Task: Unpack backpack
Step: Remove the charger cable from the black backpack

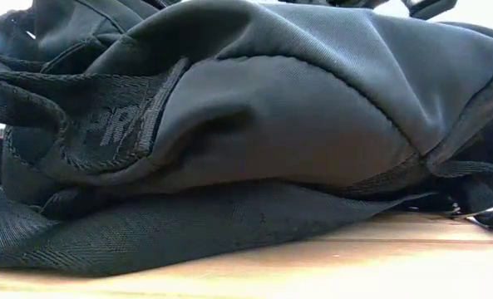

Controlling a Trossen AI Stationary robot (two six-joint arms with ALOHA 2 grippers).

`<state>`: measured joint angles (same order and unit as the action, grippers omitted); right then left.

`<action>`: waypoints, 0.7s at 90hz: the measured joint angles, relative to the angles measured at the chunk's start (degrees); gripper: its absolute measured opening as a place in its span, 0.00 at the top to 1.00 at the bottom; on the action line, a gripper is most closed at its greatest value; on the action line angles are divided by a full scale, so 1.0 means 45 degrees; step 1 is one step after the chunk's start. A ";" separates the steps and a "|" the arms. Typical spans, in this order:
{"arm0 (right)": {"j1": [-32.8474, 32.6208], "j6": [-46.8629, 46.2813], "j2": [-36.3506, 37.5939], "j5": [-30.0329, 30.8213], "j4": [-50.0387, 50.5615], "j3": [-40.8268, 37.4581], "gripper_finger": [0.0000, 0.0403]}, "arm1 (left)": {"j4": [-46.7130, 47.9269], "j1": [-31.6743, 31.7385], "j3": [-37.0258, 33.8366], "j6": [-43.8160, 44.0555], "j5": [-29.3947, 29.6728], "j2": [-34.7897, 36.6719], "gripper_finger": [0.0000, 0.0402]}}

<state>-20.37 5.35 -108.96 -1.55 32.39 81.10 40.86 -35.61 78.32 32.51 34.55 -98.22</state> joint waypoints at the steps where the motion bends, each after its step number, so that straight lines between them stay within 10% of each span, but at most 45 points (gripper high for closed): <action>1: -0.0013 -0.0017 0.0018 0.0003 0.0036 0.0000 1.00 | 0.0046 0.0001 0.0000 -0.0008 -0.0030 -0.0029 0.36; 63: -0.0504 -0.0038 0.0575 -0.0022 0.0200 0.0000 1.00 | -0.0775 0.0578 0.0000 -0.0334 -0.0365 -0.0702 0.36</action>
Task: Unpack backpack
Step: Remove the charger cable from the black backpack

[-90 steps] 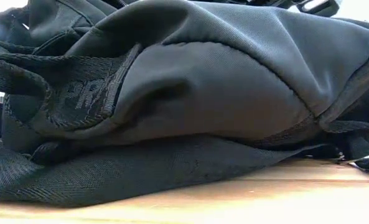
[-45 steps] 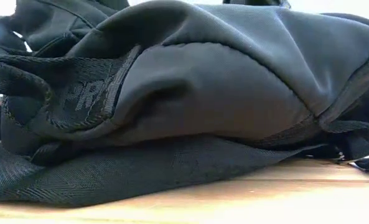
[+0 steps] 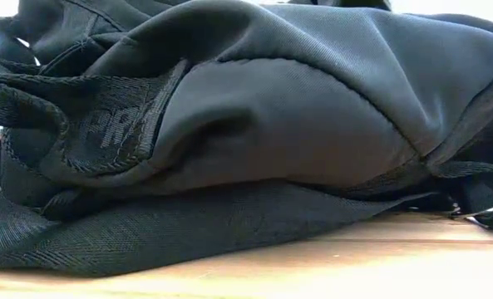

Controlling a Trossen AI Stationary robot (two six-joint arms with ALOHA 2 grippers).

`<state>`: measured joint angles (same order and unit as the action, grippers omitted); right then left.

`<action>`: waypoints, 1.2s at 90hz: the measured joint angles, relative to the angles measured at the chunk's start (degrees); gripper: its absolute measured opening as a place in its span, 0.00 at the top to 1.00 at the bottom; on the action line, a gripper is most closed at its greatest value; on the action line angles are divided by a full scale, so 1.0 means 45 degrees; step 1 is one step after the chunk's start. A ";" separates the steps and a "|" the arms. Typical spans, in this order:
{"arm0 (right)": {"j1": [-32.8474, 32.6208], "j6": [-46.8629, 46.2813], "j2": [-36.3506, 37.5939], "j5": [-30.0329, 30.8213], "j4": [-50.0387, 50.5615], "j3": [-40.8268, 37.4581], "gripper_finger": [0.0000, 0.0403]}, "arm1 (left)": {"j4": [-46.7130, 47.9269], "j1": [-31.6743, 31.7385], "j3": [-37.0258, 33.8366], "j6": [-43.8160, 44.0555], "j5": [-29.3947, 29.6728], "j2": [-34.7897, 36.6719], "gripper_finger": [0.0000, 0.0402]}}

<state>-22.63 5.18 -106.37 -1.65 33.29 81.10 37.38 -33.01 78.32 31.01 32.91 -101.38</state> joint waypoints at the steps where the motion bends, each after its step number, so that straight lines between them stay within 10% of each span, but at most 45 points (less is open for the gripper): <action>1: 0.0000 -0.0002 0.0000 -0.0001 0.0003 0.0000 1.00 | -0.0004 0.0025 0.0000 0.0001 -0.0069 -0.0025 0.36; 35: -0.0014 -0.0003 0.0000 -0.0018 0.0269 0.0000 1.00 | -0.0084 0.0855 0.0010 -0.0451 -0.1114 -0.1152 0.39; 77: -0.0297 -0.0345 0.0000 -0.0616 0.0831 0.0000 1.00 | 0.3349 0.1068 0.0039 -0.0106 -0.0489 -0.1171 0.96; 108: -0.0403 -0.1215 0.0000 -0.1223 0.1380 0.0000 1.00 | 0.4669 0.1068 0.0019 0.0708 0.0431 -0.1171 1.00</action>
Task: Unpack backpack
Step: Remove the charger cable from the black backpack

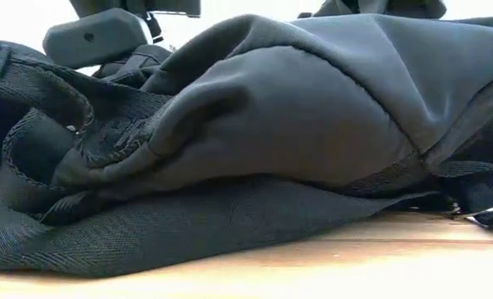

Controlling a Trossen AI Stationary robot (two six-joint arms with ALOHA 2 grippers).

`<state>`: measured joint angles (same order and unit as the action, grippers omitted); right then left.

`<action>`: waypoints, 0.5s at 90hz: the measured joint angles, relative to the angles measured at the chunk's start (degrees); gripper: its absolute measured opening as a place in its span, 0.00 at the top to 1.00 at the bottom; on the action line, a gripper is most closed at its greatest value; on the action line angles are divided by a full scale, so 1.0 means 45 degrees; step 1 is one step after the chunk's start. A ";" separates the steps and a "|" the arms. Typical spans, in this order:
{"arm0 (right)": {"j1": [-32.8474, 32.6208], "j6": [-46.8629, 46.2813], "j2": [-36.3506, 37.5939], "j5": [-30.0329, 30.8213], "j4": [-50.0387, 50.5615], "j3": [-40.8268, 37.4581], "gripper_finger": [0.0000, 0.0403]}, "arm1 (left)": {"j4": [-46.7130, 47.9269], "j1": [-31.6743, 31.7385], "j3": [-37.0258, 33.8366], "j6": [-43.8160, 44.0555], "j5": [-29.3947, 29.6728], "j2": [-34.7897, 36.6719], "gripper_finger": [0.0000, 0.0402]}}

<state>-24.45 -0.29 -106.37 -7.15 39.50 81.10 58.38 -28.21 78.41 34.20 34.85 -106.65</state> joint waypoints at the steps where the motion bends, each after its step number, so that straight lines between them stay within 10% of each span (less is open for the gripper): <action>1: 0.0000 -0.0052 0.0000 -0.0064 0.0008 0.0000 1.00 | 0.0032 0.0000 0.0003 0.0003 0.0003 0.0000 1.00; 45: 0.0003 -0.0146 0.0000 -0.0764 0.0268 0.0000 1.00 | 0.1045 -0.0262 0.0370 0.0670 0.0199 0.0112 1.00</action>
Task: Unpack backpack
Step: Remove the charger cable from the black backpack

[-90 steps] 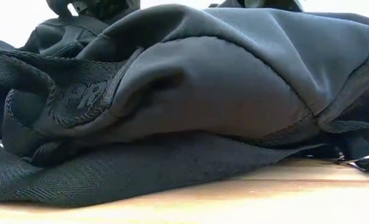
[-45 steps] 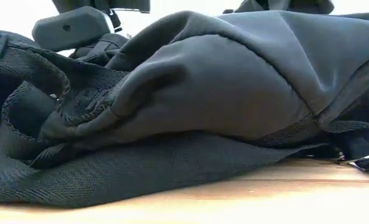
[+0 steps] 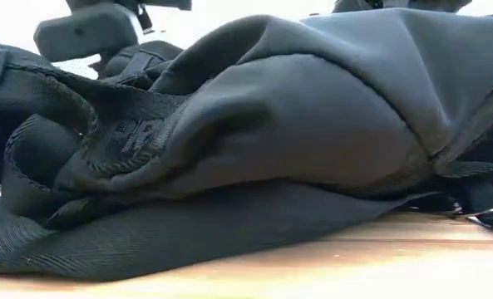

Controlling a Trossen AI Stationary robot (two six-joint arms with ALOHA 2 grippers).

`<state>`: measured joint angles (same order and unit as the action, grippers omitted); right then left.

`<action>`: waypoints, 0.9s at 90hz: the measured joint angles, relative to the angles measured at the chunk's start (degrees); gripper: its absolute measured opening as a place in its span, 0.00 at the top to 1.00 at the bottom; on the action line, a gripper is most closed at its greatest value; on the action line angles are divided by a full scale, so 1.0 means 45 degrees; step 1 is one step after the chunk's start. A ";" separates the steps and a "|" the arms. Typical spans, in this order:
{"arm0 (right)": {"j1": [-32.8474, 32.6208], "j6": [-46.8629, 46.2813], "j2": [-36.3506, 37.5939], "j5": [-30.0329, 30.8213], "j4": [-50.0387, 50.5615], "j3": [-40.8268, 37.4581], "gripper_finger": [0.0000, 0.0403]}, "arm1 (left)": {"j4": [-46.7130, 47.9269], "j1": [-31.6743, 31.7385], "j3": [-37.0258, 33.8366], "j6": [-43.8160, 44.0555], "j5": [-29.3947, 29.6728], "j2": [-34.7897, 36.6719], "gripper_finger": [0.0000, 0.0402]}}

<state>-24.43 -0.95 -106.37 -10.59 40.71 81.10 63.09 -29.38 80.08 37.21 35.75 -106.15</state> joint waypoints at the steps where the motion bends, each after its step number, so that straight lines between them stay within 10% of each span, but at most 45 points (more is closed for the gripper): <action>1: 0.0006 0.0000 0.0000 0.0000 0.0000 0.0000 1.00 | -0.0025 -0.0013 0.0025 0.0000 0.0000 0.0000 1.00; 81: 0.0310 -0.0427 -0.0005 0.1253 0.1089 0.0010 1.00 | -0.0135 -0.0492 0.0562 -0.0102 0.0106 0.0000 1.00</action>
<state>-23.04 -2.87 -106.39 -4.95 45.61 81.14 62.48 -31.60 82.61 36.75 36.22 -106.15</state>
